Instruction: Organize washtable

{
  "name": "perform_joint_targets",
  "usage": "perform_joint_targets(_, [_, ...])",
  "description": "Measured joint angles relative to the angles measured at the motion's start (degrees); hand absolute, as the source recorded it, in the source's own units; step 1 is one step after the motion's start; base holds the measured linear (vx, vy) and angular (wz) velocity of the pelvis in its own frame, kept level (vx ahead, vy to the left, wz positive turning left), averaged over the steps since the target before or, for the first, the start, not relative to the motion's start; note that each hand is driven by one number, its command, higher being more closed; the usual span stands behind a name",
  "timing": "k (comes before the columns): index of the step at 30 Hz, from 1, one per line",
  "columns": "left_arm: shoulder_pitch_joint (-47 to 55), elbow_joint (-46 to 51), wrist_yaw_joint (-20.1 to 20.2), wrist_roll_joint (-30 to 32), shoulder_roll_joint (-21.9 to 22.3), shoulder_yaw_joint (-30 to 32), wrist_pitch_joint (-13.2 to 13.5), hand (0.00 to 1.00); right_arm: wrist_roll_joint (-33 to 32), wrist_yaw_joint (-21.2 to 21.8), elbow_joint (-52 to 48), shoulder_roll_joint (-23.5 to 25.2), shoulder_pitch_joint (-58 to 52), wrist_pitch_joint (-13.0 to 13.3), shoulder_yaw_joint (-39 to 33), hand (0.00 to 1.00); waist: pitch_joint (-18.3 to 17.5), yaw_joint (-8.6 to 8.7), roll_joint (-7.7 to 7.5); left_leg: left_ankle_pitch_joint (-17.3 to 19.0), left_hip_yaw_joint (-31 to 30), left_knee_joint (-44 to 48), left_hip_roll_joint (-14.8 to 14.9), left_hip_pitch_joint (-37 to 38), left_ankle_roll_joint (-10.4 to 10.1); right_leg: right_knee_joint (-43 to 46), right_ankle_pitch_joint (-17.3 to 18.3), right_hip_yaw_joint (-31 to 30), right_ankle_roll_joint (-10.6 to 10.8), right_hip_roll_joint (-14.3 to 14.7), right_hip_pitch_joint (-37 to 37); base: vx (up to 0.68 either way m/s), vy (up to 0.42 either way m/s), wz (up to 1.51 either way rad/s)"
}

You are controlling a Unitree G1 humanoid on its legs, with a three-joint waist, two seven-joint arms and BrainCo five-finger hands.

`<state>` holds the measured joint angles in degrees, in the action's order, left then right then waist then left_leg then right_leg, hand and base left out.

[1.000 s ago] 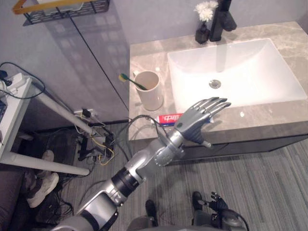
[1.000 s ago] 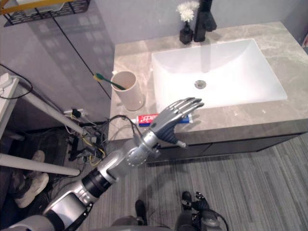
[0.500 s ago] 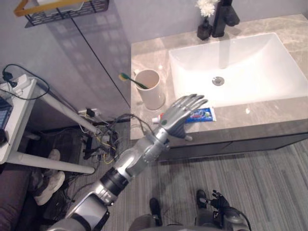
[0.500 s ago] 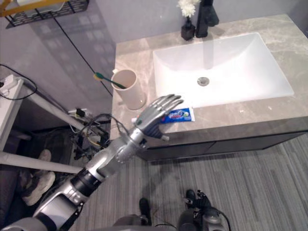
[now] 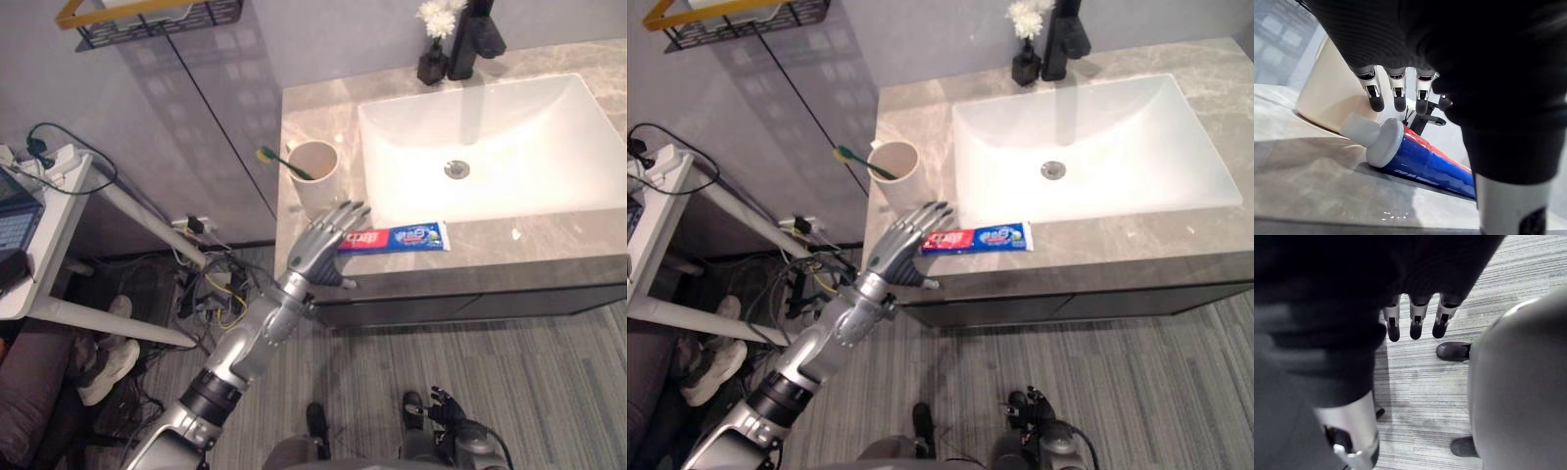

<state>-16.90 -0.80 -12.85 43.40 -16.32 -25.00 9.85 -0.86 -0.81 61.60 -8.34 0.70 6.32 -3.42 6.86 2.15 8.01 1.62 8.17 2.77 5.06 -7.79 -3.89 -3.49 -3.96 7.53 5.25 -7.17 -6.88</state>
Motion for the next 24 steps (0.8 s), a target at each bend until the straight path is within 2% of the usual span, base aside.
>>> perform_joint_targets(13, [0.80, 0.10, -0.07, -2.83, 2.16, 0.84, -0.65, 0.00, 0.47, -0.11, 0.02, 0.04, -0.06, -0.05, -0.25, 0.00, 0.01, -0.12, 0.04, 0.01, 0.76, -0.77, 0.07, 0.63, 0.00, -1.79, -0.81, -0.43, -0.53, 0.23, 0.69, 0.00, -0.006, -0.03])
perform_joint_targets(24, [0.38, 0.32, 0.08, -6.40, 2.23, 0.31, -0.64, 0.00, 0.44, -0.11, 0.02, -0.01, -0.07, -0.05, -0.83, 0.00, 0.00, -0.09, 0.49, 0.03, 1.28, -0.54, -0.03, 0.74, 0.00, -1.82, -1.00, -1.01, -0.81, 0.15, 0.65, 0.00, -0.002, -0.01])
